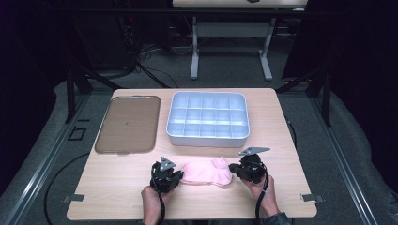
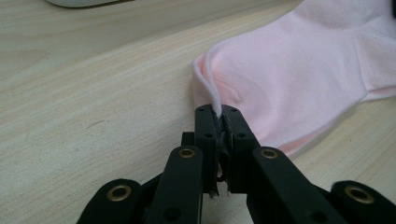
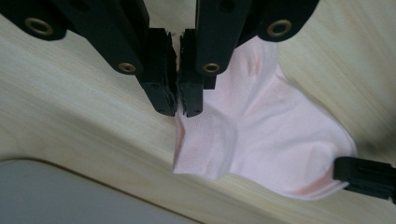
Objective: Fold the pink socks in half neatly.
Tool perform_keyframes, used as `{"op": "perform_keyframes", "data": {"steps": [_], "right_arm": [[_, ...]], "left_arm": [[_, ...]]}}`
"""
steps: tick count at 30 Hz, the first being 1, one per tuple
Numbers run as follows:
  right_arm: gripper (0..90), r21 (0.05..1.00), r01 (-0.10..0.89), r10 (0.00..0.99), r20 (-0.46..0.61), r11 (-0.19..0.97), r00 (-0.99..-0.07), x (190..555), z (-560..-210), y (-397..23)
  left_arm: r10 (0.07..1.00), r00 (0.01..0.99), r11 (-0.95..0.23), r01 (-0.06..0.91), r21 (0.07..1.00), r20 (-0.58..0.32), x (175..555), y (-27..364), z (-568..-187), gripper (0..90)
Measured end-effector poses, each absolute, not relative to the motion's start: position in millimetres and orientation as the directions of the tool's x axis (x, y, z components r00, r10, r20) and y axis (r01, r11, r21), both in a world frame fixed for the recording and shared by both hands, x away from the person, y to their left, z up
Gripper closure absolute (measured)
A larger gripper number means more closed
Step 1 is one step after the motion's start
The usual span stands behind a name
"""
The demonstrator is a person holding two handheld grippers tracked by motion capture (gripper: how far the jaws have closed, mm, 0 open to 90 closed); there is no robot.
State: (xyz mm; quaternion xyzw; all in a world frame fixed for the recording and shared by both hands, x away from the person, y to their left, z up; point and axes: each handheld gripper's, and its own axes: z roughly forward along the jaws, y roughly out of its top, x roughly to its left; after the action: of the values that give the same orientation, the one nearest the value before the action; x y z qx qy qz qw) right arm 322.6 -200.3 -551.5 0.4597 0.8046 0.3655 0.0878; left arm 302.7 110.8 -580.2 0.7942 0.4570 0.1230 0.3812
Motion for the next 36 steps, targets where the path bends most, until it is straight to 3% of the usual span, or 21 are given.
{"op": "perform_keyframes", "data": {"steps": [16, 36], "right_arm": [[85.5, 0.696, 0.603, 0.749, 0.141, 0.390, -0.647, 304, -506, -166], [85.4, 0.652, 0.564, 0.666, 0.118, 0.507, -0.736, 322, -525, -94]], "left_arm": [[0.819, 0.552, -0.289, 0.635, 0.717, -0.159, 303, 110, -579, 86.1], [0.815, 0.553, -0.285, 0.642, 0.712, -0.172, 304, 110, -580, 86.0]]}}
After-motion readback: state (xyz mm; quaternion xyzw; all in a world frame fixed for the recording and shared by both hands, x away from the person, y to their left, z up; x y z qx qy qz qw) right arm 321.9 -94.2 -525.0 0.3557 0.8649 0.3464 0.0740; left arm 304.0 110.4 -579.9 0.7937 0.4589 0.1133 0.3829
